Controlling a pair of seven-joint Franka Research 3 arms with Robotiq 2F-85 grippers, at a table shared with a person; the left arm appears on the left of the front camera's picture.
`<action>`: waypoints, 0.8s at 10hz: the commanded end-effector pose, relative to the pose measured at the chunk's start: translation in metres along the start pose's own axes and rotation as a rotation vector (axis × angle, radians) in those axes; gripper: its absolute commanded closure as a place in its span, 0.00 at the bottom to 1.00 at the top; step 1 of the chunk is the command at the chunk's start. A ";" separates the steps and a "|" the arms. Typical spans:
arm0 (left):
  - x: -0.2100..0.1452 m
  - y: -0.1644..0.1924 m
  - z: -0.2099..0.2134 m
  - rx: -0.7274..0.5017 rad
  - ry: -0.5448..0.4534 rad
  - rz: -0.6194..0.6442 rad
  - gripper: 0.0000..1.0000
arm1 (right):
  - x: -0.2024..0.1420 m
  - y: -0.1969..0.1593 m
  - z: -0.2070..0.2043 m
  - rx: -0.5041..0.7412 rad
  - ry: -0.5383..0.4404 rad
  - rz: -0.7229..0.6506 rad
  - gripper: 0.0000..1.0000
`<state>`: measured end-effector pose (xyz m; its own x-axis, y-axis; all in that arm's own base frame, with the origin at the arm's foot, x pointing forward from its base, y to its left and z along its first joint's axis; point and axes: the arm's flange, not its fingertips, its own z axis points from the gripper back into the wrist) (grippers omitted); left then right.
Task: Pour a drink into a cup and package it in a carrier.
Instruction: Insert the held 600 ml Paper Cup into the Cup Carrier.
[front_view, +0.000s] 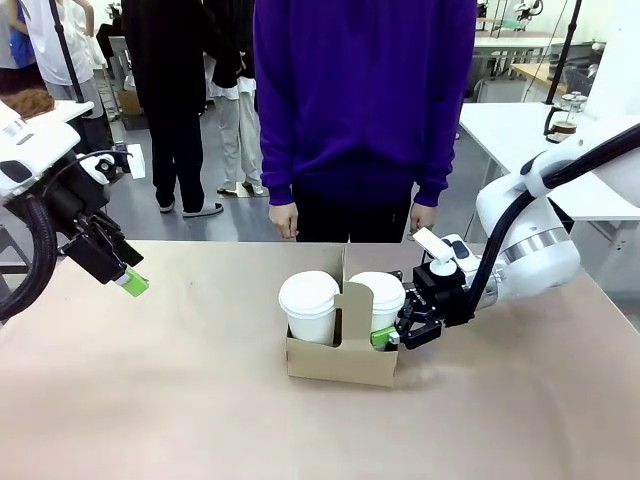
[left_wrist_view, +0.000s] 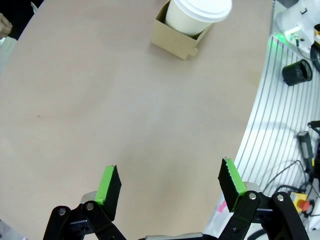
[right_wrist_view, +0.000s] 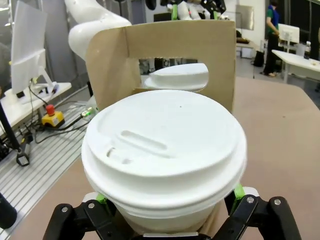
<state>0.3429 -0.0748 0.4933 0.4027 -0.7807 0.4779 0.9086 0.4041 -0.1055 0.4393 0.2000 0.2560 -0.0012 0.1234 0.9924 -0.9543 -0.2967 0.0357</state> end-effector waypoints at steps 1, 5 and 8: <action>-0.001 0.000 0.001 -0.010 -0.011 -0.014 0.03 | 0.007 0.005 0.017 -0.010 0.014 0.052 0.00; -0.001 0.000 0.001 -0.010 -0.011 -0.014 0.03 | 0.041 0.017 0.091 -0.143 0.018 0.079 0.00; -0.001 0.000 0.001 -0.010 -0.011 -0.014 0.03 | 0.065 0.048 0.168 -0.288 0.061 -0.030 0.00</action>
<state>0.3428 -0.0750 0.4938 0.4022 -0.7813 0.4773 0.9087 0.4042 -0.1041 0.4560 0.0525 0.3311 -0.0535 0.1571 0.9861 -0.9975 -0.0530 -0.0457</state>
